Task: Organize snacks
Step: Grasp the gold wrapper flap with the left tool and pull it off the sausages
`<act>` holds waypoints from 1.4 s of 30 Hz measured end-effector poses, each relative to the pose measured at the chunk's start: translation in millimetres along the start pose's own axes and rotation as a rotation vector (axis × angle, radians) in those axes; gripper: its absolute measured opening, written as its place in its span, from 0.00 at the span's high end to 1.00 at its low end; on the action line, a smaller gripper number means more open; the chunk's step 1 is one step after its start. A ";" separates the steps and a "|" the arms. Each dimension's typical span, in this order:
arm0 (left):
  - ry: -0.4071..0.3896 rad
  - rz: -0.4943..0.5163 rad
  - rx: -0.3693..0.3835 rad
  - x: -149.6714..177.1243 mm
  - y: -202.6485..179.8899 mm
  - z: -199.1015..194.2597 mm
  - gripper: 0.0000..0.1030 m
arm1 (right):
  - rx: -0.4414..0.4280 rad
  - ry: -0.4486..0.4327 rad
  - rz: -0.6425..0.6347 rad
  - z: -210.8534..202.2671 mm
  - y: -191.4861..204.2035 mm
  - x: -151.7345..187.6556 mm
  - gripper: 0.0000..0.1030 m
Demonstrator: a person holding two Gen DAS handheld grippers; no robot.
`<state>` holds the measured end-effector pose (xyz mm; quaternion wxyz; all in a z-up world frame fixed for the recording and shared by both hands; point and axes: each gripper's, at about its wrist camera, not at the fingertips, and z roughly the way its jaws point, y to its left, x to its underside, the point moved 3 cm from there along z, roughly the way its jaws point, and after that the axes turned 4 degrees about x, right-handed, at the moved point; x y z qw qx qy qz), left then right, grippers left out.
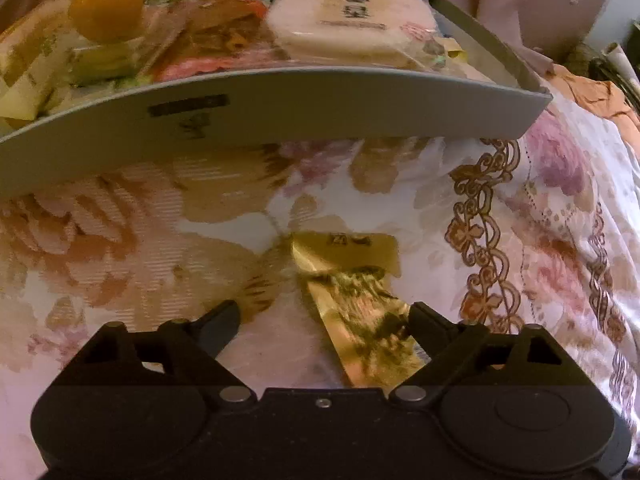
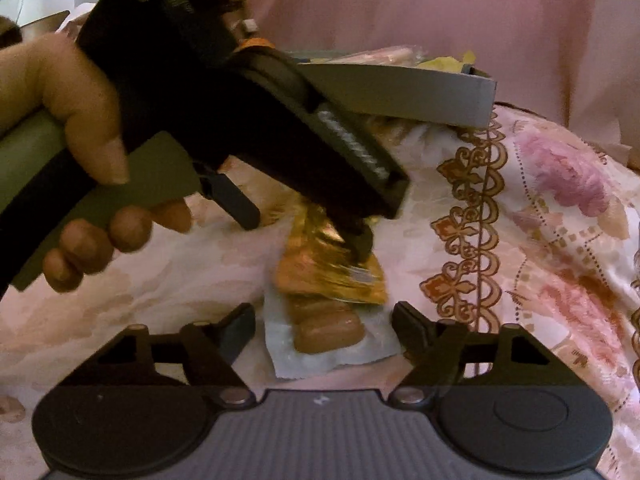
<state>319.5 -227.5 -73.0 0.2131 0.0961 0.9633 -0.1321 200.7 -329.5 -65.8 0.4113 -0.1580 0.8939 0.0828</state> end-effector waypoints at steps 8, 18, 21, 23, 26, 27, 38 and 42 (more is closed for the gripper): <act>-0.013 0.032 0.038 17.4 29.9 -17.4 0.13 | -0.047 0.042 -0.084 -5.8 22.3 -0.7 0.23; -0.015 0.130 0.001 25.2 2.6 -15.4 0.01 | -0.016 0.009 -0.104 -2.1 31.6 2.1 0.14; -0.025 0.149 -0.055 24.1 -6.5 -5.7 0.02 | -0.009 0.002 -0.112 -1.7 32.9 3.6 0.13; -0.038 0.148 -0.061 25.1 -6.6 -5.5 0.04 | -0.006 -0.001 -0.106 -2.1 31.5 5.4 0.13; -0.054 0.167 -0.051 26.8 -6.4 -4.0 0.11 | -0.004 -0.004 -0.096 -2.1 32.4 8.0 0.13; -0.060 0.170 -0.041 28.1 -2.5 -7.8 0.16 | -0.003 -0.004 -0.092 -2.2 32.6 8.3 0.14; -0.116 0.153 0.048 45.9 59.6 -46.4 0.52 | 0.008 0.004 -0.113 -8.4 43.0 9.2 0.33; -0.126 0.152 0.038 64.9 76.4 -61.2 0.57 | 0.021 0.024 -0.103 -12.5 48.1 9.8 0.33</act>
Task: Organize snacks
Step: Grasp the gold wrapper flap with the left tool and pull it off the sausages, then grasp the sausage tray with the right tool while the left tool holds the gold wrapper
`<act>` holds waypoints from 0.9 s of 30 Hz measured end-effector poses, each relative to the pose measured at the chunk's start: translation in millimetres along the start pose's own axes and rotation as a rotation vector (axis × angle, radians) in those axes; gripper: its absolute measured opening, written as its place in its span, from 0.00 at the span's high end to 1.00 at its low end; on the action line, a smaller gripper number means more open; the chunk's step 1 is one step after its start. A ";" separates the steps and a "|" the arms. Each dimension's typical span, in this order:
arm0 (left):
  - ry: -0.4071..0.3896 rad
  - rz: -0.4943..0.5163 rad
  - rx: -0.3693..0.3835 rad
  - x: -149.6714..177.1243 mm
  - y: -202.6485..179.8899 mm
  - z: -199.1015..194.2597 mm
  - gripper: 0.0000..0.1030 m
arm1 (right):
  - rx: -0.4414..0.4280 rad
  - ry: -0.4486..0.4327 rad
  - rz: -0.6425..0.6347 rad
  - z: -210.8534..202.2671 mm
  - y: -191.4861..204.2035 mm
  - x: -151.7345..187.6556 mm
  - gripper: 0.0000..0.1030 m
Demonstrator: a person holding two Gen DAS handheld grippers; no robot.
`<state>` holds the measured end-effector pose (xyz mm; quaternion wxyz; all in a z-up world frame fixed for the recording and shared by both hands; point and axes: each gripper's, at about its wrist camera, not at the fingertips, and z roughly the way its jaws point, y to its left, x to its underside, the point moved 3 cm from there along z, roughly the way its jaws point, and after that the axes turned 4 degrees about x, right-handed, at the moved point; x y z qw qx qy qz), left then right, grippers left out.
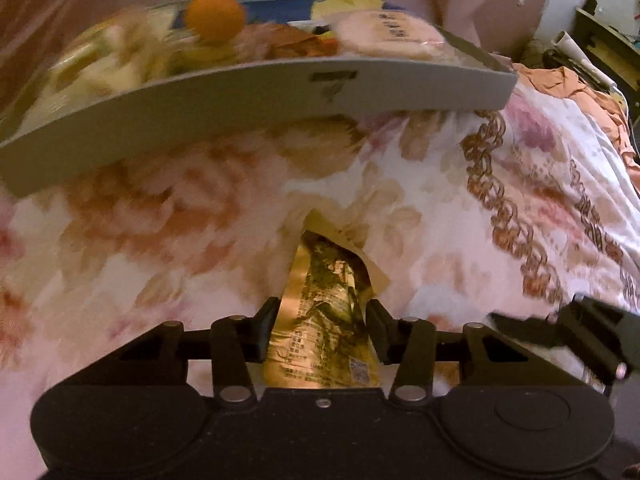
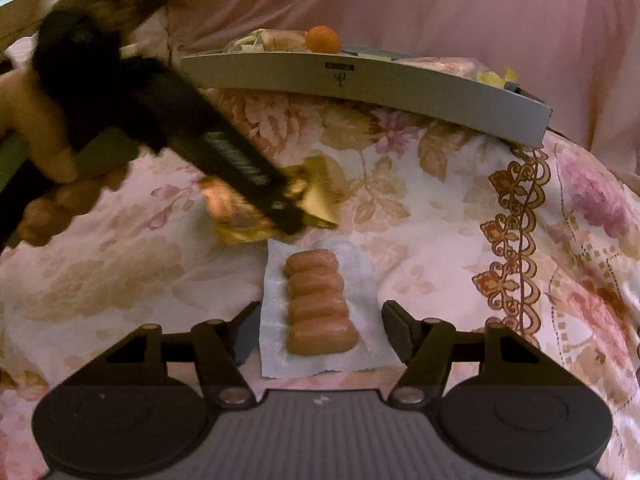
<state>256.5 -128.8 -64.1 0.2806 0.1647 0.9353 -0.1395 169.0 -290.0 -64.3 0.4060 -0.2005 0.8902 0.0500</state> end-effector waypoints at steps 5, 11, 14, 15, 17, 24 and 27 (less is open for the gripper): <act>-0.014 -0.039 0.014 32.6 10.9 -24.2 0.62 | 0.016 0.029 0.028 -9.1 6.6 2.0 0.34; -0.037 -0.081 0.023 61.4 18.5 -38.7 0.64 | 0.040 0.043 0.102 -17.5 18.3 4.9 0.34; -0.061 -0.114 0.033 70.4 21.5 -42.3 0.64 | 0.047 0.045 0.157 -20.2 28.7 5.6 0.33; -0.072 -0.120 0.035 73.1 22.3 -43.6 0.64 | 0.058 0.044 0.160 -20.1 33.7 5.6 0.32; -0.095 -0.138 0.041 78.3 25.0 -47.1 0.64 | 0.076 0.038 0.156 -19.1 39.2 6.0 0.30; -0.139 -0.153 0.070 87.0 31.1 -50.2 0.64 | 0.063 0.011 0.197 -10.5 30.9 7.7 0.13; -0.145 -0.143 0.072 86.7 30.1 -49.2 0.64 | 0.049 0.002 0.208 -6.7 31.3 9.1 0.08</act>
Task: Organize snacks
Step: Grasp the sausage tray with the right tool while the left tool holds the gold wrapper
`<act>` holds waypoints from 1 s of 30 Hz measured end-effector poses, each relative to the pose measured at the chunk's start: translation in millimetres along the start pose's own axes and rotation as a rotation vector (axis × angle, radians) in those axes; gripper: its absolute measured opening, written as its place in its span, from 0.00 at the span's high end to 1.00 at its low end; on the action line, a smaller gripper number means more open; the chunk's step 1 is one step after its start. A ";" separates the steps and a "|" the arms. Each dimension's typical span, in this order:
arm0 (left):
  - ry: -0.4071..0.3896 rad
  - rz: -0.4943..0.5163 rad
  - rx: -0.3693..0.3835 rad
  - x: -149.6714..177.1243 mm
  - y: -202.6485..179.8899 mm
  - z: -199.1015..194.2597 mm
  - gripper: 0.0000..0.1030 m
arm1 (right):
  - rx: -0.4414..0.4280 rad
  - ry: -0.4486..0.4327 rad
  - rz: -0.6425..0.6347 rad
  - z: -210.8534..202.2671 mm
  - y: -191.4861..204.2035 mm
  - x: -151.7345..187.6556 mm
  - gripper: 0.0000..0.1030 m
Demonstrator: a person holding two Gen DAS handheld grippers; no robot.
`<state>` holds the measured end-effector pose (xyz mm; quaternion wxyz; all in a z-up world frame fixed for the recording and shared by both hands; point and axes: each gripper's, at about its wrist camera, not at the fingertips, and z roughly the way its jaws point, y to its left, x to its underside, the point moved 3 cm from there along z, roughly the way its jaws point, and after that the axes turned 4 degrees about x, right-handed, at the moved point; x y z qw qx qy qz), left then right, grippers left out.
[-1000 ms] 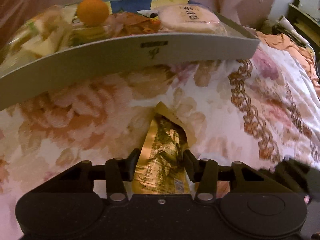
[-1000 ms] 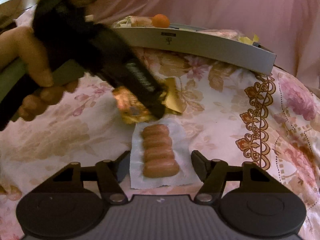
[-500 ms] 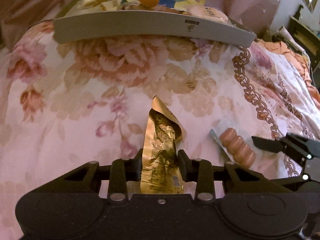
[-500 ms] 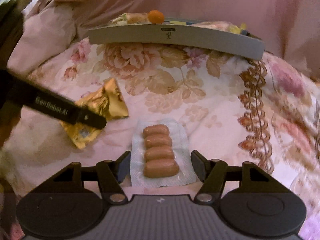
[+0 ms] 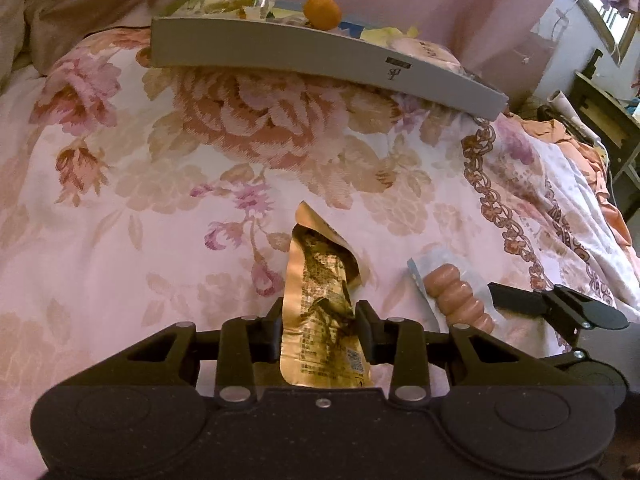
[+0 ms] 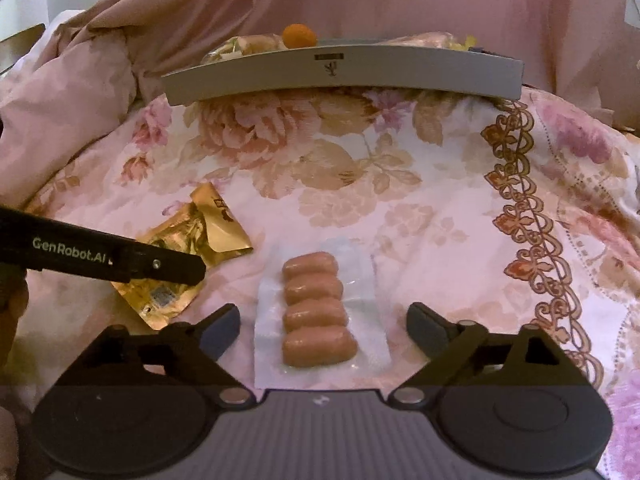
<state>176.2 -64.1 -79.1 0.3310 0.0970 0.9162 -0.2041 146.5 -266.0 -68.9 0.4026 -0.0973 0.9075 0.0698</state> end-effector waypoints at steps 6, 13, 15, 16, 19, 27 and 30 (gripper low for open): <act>-0.012 0.020 -0.005 1.6 -1.4 1.1 0.63 | -0.016 -0.019 -0.019 -3.5 9.7 1.7 0.34; -0.021 0.013 -0.003 1.5 -2.1 -1.7 0.71 | -0.006 -0.038 -0.019 -7.7 11.6 1.3 0.38; -0.027 0.023 -0.005 1.7 -4.4 -2.9 0.73 | 0.014 -0.049 -0.048 -9.2 14.5 1.0 0.39; -0.030 0.028 -0.008 1.7 -5.4 -3.6 0.73 | 0.024 -0.054 -0.064 -9.9 15.8 1.2 0.40; -0.040 0.045 -0.009 1.5 -9.1 -5.9 0.76 | 0.052 -0.067 -0.108 -11.6 19.6 1.0 0.40; -0.068 0.074 -0.006 2.7 -14.6 -10.3 0.79 | 0.134 -0.110 -0.221 -13.9 26.2 0.9 0.41; -0.078 0.078 -0.002 3.2 -15.5 -11.2 0.80 | 0.154 -0.128 -0.268 -15.1 30.9 2.0 0.41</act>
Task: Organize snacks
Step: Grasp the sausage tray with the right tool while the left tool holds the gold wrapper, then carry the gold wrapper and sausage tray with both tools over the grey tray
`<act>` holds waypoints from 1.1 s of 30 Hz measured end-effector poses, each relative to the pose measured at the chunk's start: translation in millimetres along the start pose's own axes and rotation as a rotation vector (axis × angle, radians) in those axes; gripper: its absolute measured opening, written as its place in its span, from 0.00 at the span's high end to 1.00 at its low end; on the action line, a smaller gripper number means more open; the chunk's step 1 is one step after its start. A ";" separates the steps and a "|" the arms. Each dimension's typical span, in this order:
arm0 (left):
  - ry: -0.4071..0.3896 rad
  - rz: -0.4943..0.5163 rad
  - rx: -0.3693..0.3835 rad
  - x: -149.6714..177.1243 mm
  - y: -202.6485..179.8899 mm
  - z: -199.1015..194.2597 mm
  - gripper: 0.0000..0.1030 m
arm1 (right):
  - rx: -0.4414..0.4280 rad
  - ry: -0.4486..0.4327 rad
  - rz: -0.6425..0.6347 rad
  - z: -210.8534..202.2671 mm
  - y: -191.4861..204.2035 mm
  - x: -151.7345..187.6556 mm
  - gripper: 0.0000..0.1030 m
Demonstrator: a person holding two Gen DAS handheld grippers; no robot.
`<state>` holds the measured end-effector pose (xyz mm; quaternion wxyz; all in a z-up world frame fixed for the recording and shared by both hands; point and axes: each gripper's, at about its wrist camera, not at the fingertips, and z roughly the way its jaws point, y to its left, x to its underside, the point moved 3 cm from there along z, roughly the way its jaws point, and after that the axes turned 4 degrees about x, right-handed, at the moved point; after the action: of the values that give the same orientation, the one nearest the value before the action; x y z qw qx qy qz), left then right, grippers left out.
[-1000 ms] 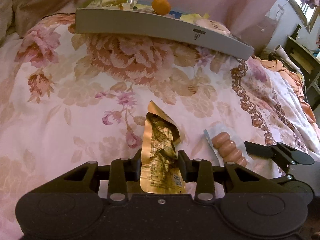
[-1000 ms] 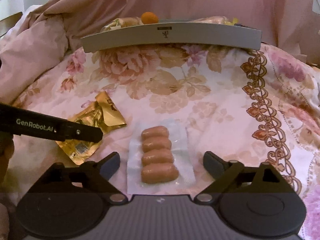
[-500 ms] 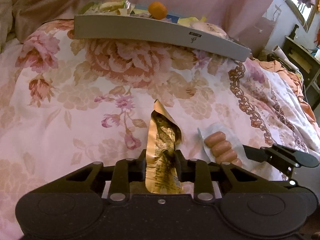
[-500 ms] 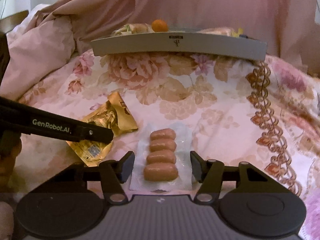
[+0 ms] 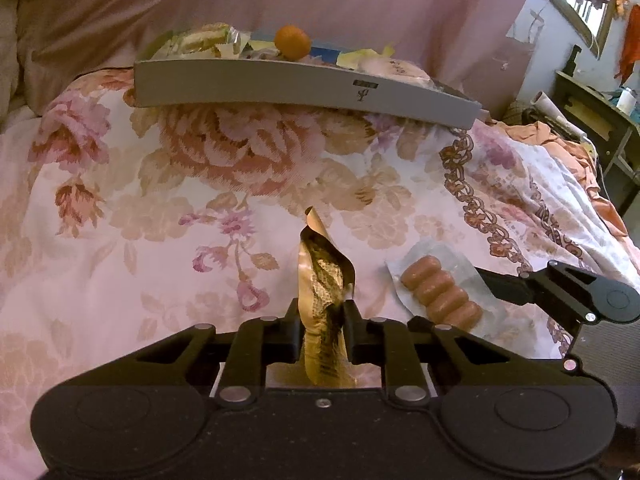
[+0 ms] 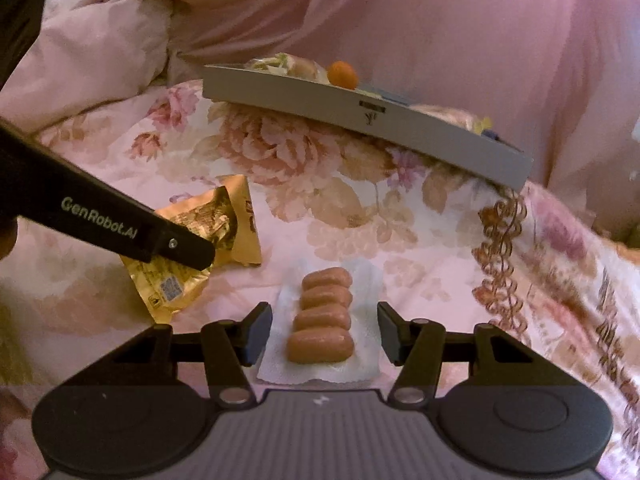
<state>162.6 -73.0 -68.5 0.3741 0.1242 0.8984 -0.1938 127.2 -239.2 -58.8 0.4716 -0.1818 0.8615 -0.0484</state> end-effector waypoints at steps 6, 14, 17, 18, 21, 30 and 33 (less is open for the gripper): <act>-0.012 0.013 0.006 -0.1 -1.2 -1.2 0.81 | 0.027 -0.009 -0.039 -0.4 3.8 0.4 0.42; -0.041 0.052 0.006 -0.1 -7.5 -4.5 0.86 | 0.006 0.020 0.036 3.1 -6.3 1.3 0.42; -0.045 0.063 0.004 0.3 -9.1 -5.0 0.86 | -0.074 0.070 0.128 9.9 -13.1 2.7 0.36; -0.047 0.062 0.004 0.3 -8.9 -5.1 0.86 | -0.096 0.078 0.179 12.1 -18.3 3.4 0.35; -0.055 0.059 0.001 0.1 -7.6 -5.6 0.86 | -0.162 0.093 0.307 20.6 -34.3 5.7 0.22; -0.084 0.077 -0.032 -2.4 -6.6 -8.7 0.86 | -0.154 0.058 0.193 28.6 -19.0 0.1 0.41; -0.091 0.073 -0.027 -3.5 -6.5 -10.1 0.86 | -0.125 0.028 0.132 23.3 -13.7 -2.3 0.46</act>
<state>156.3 -74.7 -57.8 0.4229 0.1427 0.8780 -0.1732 151.3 -249.1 -66.3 0.4496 -0.1530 0.8794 0.0341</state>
